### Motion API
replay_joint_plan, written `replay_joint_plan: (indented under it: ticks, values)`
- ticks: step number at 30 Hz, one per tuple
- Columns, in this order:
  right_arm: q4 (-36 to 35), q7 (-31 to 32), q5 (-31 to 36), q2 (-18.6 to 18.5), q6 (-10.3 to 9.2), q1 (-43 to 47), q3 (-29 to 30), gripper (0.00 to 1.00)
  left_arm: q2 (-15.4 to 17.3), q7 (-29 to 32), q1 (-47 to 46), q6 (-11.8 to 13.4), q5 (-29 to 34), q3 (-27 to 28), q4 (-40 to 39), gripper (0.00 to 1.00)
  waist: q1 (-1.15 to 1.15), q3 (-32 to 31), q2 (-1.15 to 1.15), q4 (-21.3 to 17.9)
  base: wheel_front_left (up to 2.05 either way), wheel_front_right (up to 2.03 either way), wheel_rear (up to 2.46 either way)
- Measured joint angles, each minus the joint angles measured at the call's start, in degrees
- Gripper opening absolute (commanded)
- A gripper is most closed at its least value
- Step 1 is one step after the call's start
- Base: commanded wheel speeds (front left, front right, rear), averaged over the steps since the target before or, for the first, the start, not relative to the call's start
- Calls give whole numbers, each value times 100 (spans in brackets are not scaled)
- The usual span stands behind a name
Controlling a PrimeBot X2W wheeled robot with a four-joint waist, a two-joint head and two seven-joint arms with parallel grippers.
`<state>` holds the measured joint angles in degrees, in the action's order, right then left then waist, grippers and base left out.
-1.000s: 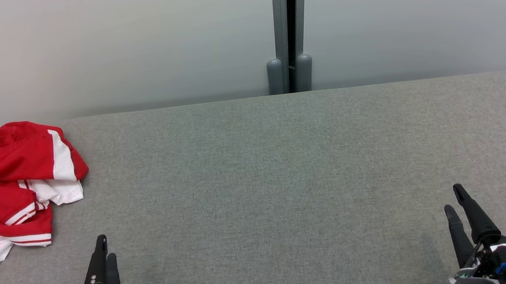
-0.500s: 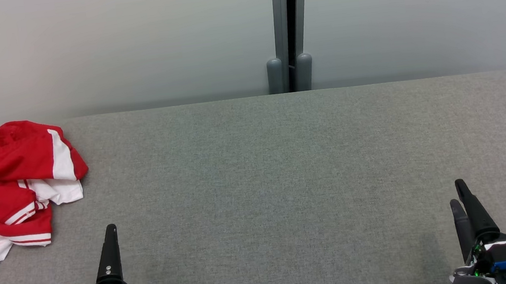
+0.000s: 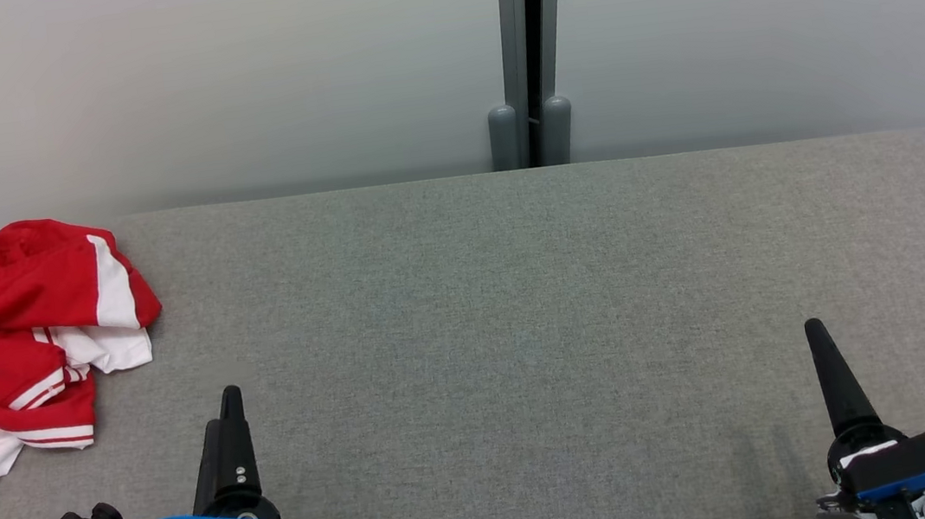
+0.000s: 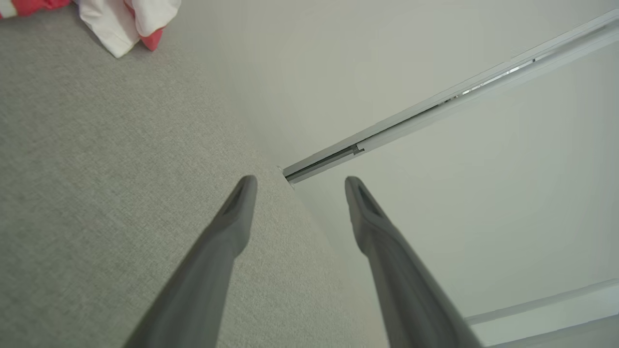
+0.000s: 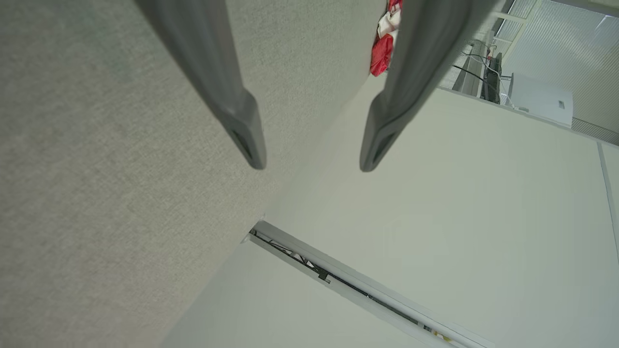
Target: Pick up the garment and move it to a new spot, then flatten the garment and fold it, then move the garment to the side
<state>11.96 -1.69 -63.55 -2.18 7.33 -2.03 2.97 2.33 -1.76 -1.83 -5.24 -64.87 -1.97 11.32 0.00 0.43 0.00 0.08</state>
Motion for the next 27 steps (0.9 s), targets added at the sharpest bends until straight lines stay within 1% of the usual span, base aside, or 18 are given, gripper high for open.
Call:
replay_joint_plan:
  ticks: [11, 19, 27]
  values:
    - [-16, -222, 1117, -3, 0, 54, -101, 100, 4, -220, 42, 23, 1127, -268, -59, 100, 0, 2, 0, -1, 0, 0, 0]
    - [4, -360, 1771, -8, 0, 115, -167, 100, 8, -363, 74, 76, 1764, -415, -73, 100, 0, -4, 0, -4, 0, 0, 0]
    - [32, -499, 2288, -13, 5, 129, -199, 100, 15, -497, 98, 121, 2410, -487, -45, 100, 0, 7, 0, -7, 0, 0, 0]
